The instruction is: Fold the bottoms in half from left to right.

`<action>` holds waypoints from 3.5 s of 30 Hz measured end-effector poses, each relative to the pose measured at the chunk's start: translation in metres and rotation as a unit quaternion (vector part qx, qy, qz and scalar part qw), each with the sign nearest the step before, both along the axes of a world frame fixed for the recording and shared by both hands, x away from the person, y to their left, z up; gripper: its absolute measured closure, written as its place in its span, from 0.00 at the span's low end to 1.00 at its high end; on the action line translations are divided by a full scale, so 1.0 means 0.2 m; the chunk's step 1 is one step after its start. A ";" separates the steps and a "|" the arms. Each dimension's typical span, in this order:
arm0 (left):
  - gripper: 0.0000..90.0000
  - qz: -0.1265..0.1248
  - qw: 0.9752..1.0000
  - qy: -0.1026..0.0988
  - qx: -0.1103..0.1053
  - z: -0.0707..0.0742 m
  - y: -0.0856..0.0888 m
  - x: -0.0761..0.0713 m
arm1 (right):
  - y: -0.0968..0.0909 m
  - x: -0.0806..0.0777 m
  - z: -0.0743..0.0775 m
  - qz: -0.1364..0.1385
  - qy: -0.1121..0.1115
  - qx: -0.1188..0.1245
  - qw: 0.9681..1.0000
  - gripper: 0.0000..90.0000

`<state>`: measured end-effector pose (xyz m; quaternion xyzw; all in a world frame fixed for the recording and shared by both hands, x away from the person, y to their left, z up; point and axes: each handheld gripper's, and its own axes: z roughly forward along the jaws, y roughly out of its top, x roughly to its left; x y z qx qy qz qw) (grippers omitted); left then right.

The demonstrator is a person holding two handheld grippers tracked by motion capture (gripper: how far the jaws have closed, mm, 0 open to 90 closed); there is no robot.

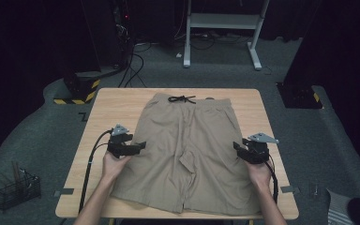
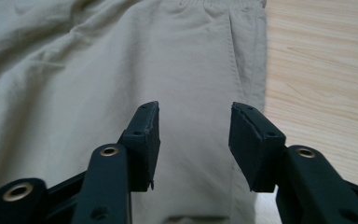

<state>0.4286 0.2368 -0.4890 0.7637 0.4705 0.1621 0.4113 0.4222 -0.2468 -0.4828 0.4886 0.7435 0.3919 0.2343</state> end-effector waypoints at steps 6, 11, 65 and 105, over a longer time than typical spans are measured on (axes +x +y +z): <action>0.29 0.000 1.000 0.007 -0.008 -0.03 -0.05 0.05 | 0.05 0.05 0.00 -0.007 0.000 -0.008 1.000 0.54; 0.29 -0.002 1.000 0.007 0.002 -0.04 -0.08 0.08 | 0.10 0.08 -0.03 -0.002 0.011 -0.012 1.000 0.53; 0.30 -0.002 0.996 0.008 0.085 -0.17 -0.23 0.15 | 0.26 0.17 -0.20 0.009 0.045 -0.048 0.998 0.48; 0.31 0.005 0.997 -0.009 0.076 -0.19 -0.18 -0.16 | 0.26 -0.05 -0.20 0.021 0.043 -0.050 0.998 0.48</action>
